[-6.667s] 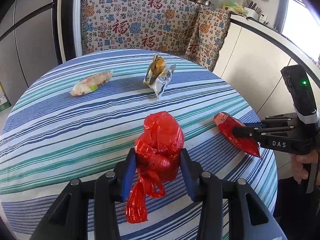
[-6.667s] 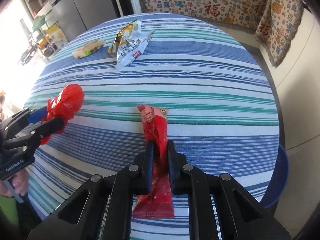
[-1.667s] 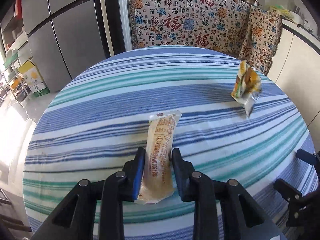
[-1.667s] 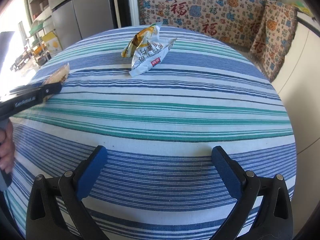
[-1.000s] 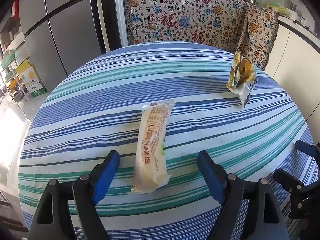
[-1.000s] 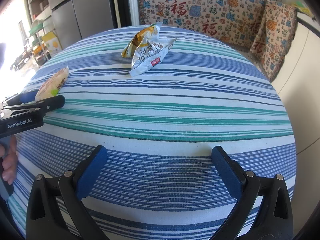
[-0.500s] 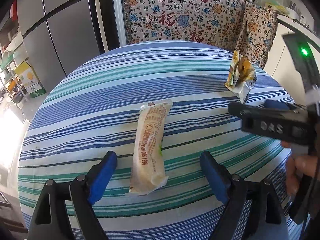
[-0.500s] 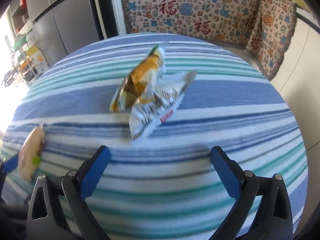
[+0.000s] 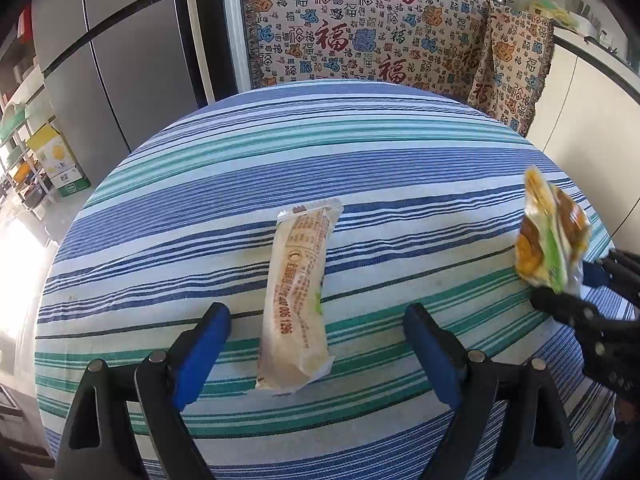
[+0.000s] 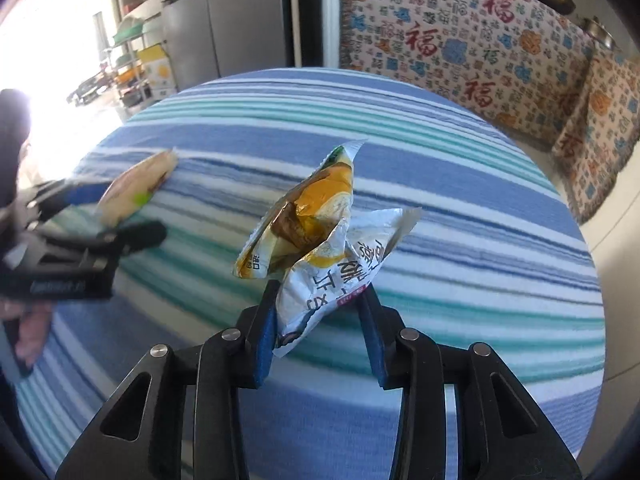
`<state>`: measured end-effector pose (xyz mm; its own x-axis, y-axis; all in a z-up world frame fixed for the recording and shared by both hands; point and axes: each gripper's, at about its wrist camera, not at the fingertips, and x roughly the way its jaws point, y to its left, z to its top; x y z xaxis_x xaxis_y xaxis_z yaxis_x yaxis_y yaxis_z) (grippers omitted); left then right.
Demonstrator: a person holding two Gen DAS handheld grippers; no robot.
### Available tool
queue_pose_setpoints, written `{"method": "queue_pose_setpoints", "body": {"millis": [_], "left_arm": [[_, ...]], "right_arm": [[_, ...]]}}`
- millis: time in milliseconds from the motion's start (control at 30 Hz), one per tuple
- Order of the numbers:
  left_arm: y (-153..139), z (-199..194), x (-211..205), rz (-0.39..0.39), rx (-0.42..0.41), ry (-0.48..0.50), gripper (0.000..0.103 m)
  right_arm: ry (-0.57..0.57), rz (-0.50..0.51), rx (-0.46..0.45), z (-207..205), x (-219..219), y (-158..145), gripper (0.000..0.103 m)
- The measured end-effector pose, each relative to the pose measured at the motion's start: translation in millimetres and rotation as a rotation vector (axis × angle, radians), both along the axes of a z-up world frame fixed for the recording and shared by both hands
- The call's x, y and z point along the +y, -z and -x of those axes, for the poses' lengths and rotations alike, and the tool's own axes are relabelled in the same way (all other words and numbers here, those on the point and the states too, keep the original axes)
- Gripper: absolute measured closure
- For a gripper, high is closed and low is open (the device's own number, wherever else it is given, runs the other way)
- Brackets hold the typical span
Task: Collect trash
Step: 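Grasp the yellow-and-white snack bag with the right gripper while the left holds the bread wrapper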
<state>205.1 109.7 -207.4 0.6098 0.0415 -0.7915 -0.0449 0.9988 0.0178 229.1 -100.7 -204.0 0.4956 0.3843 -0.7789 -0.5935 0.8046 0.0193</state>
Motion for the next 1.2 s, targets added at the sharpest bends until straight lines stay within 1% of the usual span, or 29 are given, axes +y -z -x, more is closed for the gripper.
{"method": "queue_pose_setpoints", "body": {"millis": [33, 67, 100, 133, 233, 267, 300, 467, 1100, 1200], "left_arm": [[0.0, 0.0, -0.1, 0.000, 0.000, 0.000, 0.012], [0.0, 0.1, -0.1, 0.000, 0.000, 0.000, 0.012], [0.2, 0.5, -0.1, 0.001, 0.000, 0.000, 0.012], [0.0, 0.3, 0.0, 0.003, -0.001, 0.000, 0.012], [-0.4, 2.9, 0.2, 0.004, 0.002, 0.020, 0.012], [-0.8, 4.8, 1.1, 0.003, 0.005, 0.033, 0.012], [-0.8, 7.0, 2.6, 0.003, 0.007, 0.042, 0.012], [-0.8, 14.9, 11.7, 0.007, 0.006, 0.050, 0.012], [0.5, 12.3, 10.2, -0.001, -0.001, 0.036, 0.011], [-0.3, 11.0, 11.5, 0.007, 0.014, 0.042, 0.012]], "right_arm": [[0.005, 0.001, -0.005, 6.4, -4.3, 1.1, 0.058], [0.019, 0.003, -0.008, 9.6, -8.0, 2.9, 0.041], [0.037, 0.004, -0.003, 10.3, -10.8, 5.5, 0.020], [0.052, 0.005, 0.014, 9.0, -12.6, 7.7, 0.013], [0.077, -0.005, 0.030, 6.9, -18.2, 9.2, 0.009], [0.078, 0.003, 0.035, 6.5, -17.4, 10.8, 0.004], [0.080, 0.009, 0.034, 7.5, -17.2, 10.9, 0.003], [0.087, 0.007, 0.039, 7.1, -18.5, 10.1, 0.000], [0.084, 0.007, 0.038, 7.2, -19.4, 10.3, 0.000], [0.084, 0.005, 0.039, 7.0, -19.5, 10.4, 0.000]]}}
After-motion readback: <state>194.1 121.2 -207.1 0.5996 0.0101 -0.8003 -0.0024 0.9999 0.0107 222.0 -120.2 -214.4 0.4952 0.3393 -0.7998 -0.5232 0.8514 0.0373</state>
